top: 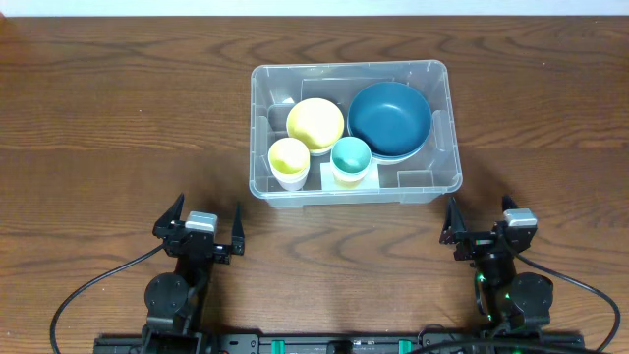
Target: Pack container
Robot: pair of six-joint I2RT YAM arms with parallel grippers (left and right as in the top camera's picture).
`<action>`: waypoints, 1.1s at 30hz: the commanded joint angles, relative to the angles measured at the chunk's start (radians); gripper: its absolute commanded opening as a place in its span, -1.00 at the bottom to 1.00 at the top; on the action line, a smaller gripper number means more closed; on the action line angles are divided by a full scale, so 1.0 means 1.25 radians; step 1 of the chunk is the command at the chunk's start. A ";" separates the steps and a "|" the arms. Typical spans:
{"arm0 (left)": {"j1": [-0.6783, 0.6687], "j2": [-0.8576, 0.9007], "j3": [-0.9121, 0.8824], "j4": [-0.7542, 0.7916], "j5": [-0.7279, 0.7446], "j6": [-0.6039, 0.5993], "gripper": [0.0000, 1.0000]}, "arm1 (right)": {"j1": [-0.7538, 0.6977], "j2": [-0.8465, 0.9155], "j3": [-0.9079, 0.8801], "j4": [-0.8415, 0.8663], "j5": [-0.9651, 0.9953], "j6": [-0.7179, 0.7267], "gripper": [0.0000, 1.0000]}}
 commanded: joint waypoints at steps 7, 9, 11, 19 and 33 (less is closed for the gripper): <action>0.005 -0.005 -0.009 -0.034 -0.006 0.005 0.96 | -0.005 -0.008 -0.003 -0.003 -0.008 -0.144 0.99; 0.005 -0.005 -0.009 -0.034 -0.006 0.004 0.96 | -0.006 -0.008 -0.003 -0.003 -0.007 -0.157 0.98; 0.005 -0.005 -0.009 -0.034 -0.006 0.005 0.96 | -0.006 -0.008 -0.003 -0.003 -0.005 -0.160 0.98; 0.005 -0.005 -0.009 -0.034 -0.006 0.005 0.96 | -0.006 -0.008 -0.003 -0.002 -0.002 -0.171 0.98; 0.005 -0.005 -0.009 -0.034 -0.006 0.005 0.96 | -0.006 -0.007 -0.003 -0.002 -0.002 -0.171 0.98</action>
